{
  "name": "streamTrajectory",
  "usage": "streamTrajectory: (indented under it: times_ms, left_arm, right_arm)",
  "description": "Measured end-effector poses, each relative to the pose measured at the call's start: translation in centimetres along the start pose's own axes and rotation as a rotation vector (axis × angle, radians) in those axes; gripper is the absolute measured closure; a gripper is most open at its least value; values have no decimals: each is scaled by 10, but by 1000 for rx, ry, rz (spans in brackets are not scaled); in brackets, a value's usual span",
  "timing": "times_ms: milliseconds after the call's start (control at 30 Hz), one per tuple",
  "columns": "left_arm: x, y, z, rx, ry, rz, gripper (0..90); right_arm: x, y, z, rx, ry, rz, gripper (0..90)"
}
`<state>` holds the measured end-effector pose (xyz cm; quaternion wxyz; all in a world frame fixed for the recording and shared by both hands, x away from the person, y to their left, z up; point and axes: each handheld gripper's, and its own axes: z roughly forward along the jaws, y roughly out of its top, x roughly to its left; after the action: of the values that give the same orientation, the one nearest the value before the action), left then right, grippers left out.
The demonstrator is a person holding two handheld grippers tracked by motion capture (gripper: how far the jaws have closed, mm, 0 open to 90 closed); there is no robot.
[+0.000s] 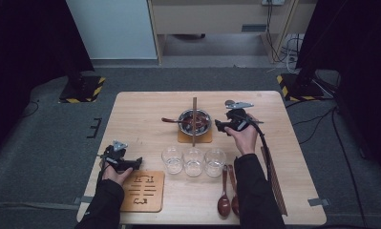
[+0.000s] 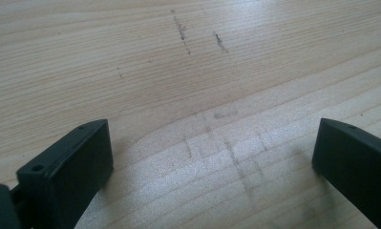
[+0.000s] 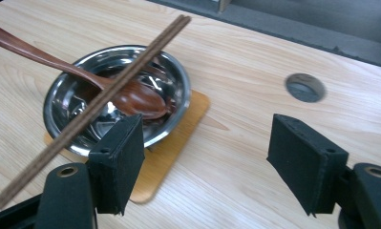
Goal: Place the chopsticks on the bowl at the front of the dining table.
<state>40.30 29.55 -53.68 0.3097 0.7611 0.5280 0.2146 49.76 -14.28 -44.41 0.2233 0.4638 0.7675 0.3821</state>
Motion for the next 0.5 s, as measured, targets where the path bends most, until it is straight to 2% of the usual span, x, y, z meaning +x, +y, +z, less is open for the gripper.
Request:
streamTrajectory:
  times_ms: [33, 167, 200, 267, 300, 500]
  left_arm:
    - [0, 0, 0, 1, 0, 1, 0]
    - [0, 0, 0, 0, 0, 0, 0]
    - [0, 0, 0, 0, 1, 0, 0]
    - [0, 0, 0, 0, 1, 1, 0]
    - [0, 0, 0, 0, 1, 1, 0]
    - [0, 0, 0, 1, 1, 2, 0]
  right_arm:
    - [-6, -3, -8, -2, -8, 9, 279]
    - [-14, -8, -19, -8, -15, 26, 280]
    - [-20, -13, -27, -21, -16, 39, 279]
    - [-22, -16, -31, -22, -20, 43, 279]
    - [-28, -22, -38, -28, -18, 59, 274]
    - [-45, -37, -57, -32, -34, 80, 267]
